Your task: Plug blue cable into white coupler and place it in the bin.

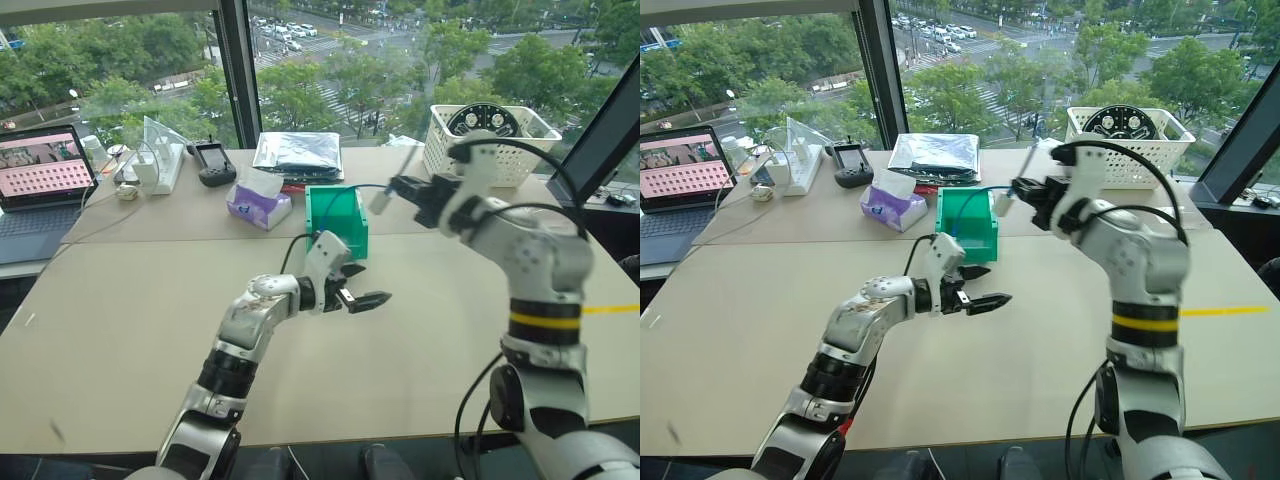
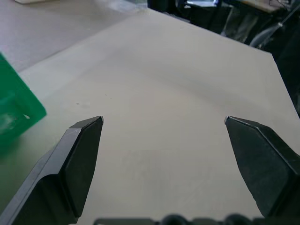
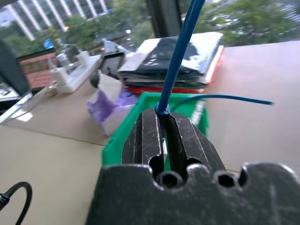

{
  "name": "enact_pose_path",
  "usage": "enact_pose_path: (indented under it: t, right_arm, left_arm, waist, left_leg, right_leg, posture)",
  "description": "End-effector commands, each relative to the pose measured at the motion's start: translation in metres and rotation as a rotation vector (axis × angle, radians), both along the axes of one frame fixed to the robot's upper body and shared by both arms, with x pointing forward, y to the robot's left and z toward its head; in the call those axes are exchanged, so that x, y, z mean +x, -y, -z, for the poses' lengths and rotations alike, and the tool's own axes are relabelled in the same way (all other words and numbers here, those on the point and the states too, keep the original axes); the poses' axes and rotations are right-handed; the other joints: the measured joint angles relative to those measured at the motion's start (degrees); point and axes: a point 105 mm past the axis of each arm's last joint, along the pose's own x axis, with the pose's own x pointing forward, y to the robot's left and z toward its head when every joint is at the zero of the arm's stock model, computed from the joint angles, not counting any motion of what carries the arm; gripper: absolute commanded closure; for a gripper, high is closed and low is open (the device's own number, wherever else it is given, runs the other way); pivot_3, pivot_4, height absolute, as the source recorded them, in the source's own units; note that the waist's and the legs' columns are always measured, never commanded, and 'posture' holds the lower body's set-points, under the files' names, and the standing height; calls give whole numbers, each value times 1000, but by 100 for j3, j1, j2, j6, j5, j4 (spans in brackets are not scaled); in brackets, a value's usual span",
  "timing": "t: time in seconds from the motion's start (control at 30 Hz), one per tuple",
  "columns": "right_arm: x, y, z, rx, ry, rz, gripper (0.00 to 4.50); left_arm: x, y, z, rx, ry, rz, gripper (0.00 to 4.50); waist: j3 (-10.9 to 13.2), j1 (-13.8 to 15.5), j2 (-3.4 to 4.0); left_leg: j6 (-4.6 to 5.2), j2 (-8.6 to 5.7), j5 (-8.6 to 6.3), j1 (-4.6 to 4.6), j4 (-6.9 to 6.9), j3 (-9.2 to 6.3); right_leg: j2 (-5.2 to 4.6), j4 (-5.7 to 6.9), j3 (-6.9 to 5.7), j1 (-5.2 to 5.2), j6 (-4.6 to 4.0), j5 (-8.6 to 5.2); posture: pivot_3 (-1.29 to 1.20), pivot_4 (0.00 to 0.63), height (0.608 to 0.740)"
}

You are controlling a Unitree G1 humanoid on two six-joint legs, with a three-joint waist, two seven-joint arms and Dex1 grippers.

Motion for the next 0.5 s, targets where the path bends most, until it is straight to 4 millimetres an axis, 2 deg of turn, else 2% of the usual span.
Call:
enact_pose_path:
  t: [0.03,0.17,0.23,0.3,0.5]
  right_arm:
    - [25,-23,-3,-60,47,-60,4500]
    - [45,-33,13,-110,32,-62,4500]
    - [55,-32,21,-119,18,-20,3612]
    - [59,-32,20,-114,27,-8,3053]
    - [58,-22,-11,-47,110,-9,1037]
  left_arm:
    - [5,-25,-18,-83,51,-161,13]
    - [7,-38,-18,-74,68,-258,13]
    - [3,-41,-19,-71,86,-287,0]
    - [1,-42,-19,-71,90,-296,0]
    - [2,-44,-20,-57,106,-309,0]
  waist:
    - [0,-2,0]
    - [1,38,0]
    - [1,38,0]
    - [2,35,1]
    - [4,12,4]
  left_leg:
    - [0,0,0,0,0,0]
    - [-1,-3,0,-3,-1,-4]
    - [-2,-7,0,-7,-3,-5]
    - [-6,-14,1,-12,-10,-8]
    - [-19,-22,-2,-31,-20,-10]
  right_leg:
    - [0,-1,0,0,0,0]
    - [-2,0,-4,0,-3,2]
    - [-6,2,-7,-1,-4,3]
    - [-18,6,-11,-1,-3,4]
    - [-29,6,-15,-23,0,7]
  posture:
    - [0,150,734]
    - [0,150,734]
    - [0,150,734]
    - [0,150,734]
    - [0,150,734]
